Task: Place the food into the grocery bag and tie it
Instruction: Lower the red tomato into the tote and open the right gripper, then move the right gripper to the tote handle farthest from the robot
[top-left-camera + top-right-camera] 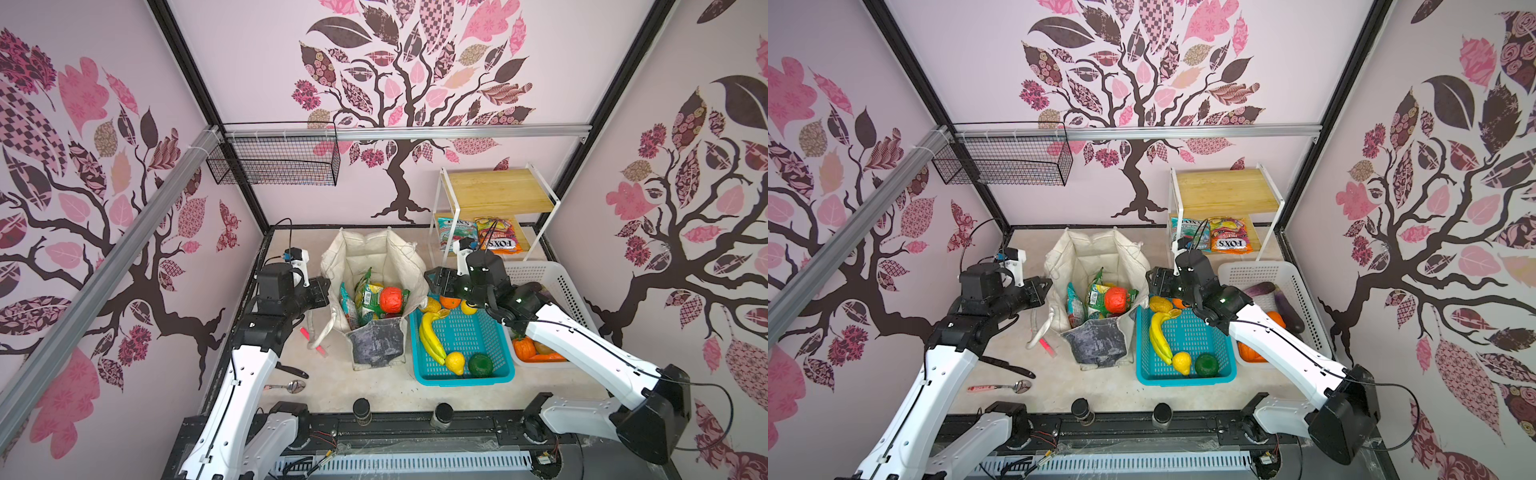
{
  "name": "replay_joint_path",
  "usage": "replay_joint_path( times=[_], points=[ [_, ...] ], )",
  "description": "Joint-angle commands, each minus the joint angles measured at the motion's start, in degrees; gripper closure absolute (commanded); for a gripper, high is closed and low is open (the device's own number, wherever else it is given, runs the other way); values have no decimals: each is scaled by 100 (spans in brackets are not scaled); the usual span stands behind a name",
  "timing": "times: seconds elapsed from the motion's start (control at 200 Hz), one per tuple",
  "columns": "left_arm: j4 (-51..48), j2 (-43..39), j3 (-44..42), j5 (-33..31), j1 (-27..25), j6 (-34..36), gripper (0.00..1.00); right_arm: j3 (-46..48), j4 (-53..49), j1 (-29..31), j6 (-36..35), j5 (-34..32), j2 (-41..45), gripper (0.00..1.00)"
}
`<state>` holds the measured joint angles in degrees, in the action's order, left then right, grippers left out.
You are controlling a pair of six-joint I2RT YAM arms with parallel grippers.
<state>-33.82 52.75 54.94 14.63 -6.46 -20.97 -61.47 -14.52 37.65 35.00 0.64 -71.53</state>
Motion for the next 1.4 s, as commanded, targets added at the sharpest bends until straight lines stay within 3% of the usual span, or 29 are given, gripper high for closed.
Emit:
replay_joint_path(
  times=[0.0, 0.095, 0.22, 0.285, 0.505, 0.645, 0.945, 1.1, 1.16, 1.22, 1.33, 1.395],
  points=[
    [113, -107, -125, -57, 9, 58, 100, -91, 382, 12, 128, 287, -246, 27],
    [93, -125, -103, -200, 15, 41, 100, -348, 288, 17, 69, 401, -761, 37],
    [80, -108, -35, -189, 6, -85, 100, -418, 794, 54, 88, 920, -952, 77],
    [26, -31, 120, -66, 6, -187, 100, -603, 779, 110, 22, 911, -961, 90],
    [-438, 130, 1018, -408, 13, -230, 100, -1260, 205, 195, -284, 265, -950, 99],
    [-345, 408, 1192, -80, 10, -276, 100, -1386, 345, 403, -299, 318, -1109, 99],
    [-285, 692, 1034, 51, 5, -175, 100, -2348, 157, 1084, -299, 150, -2285, 97],
    [-229, 646, 805, -57, 10, -136, 100, -2449, 185, 1098, -309, 484, -2572, 86],
    [-243, 594, 687, -284, 5, -58, 100, -2114, 514, 1092, -312, 410, -2337, 77],
    [-256, 554, 599, -501, 9, -32, 100, -1857, 726, 1074, -294, 319, -2068, 62],
    [-256, 516, 501, -615, 11, -26, 100, -1729, 654, 1039, -449, 402, -1745, 36],
    [-279, 479, 502, -622, 8, -37, 100, -1642, 517, 971, -428, 402, -1560, 28]
  ],
)
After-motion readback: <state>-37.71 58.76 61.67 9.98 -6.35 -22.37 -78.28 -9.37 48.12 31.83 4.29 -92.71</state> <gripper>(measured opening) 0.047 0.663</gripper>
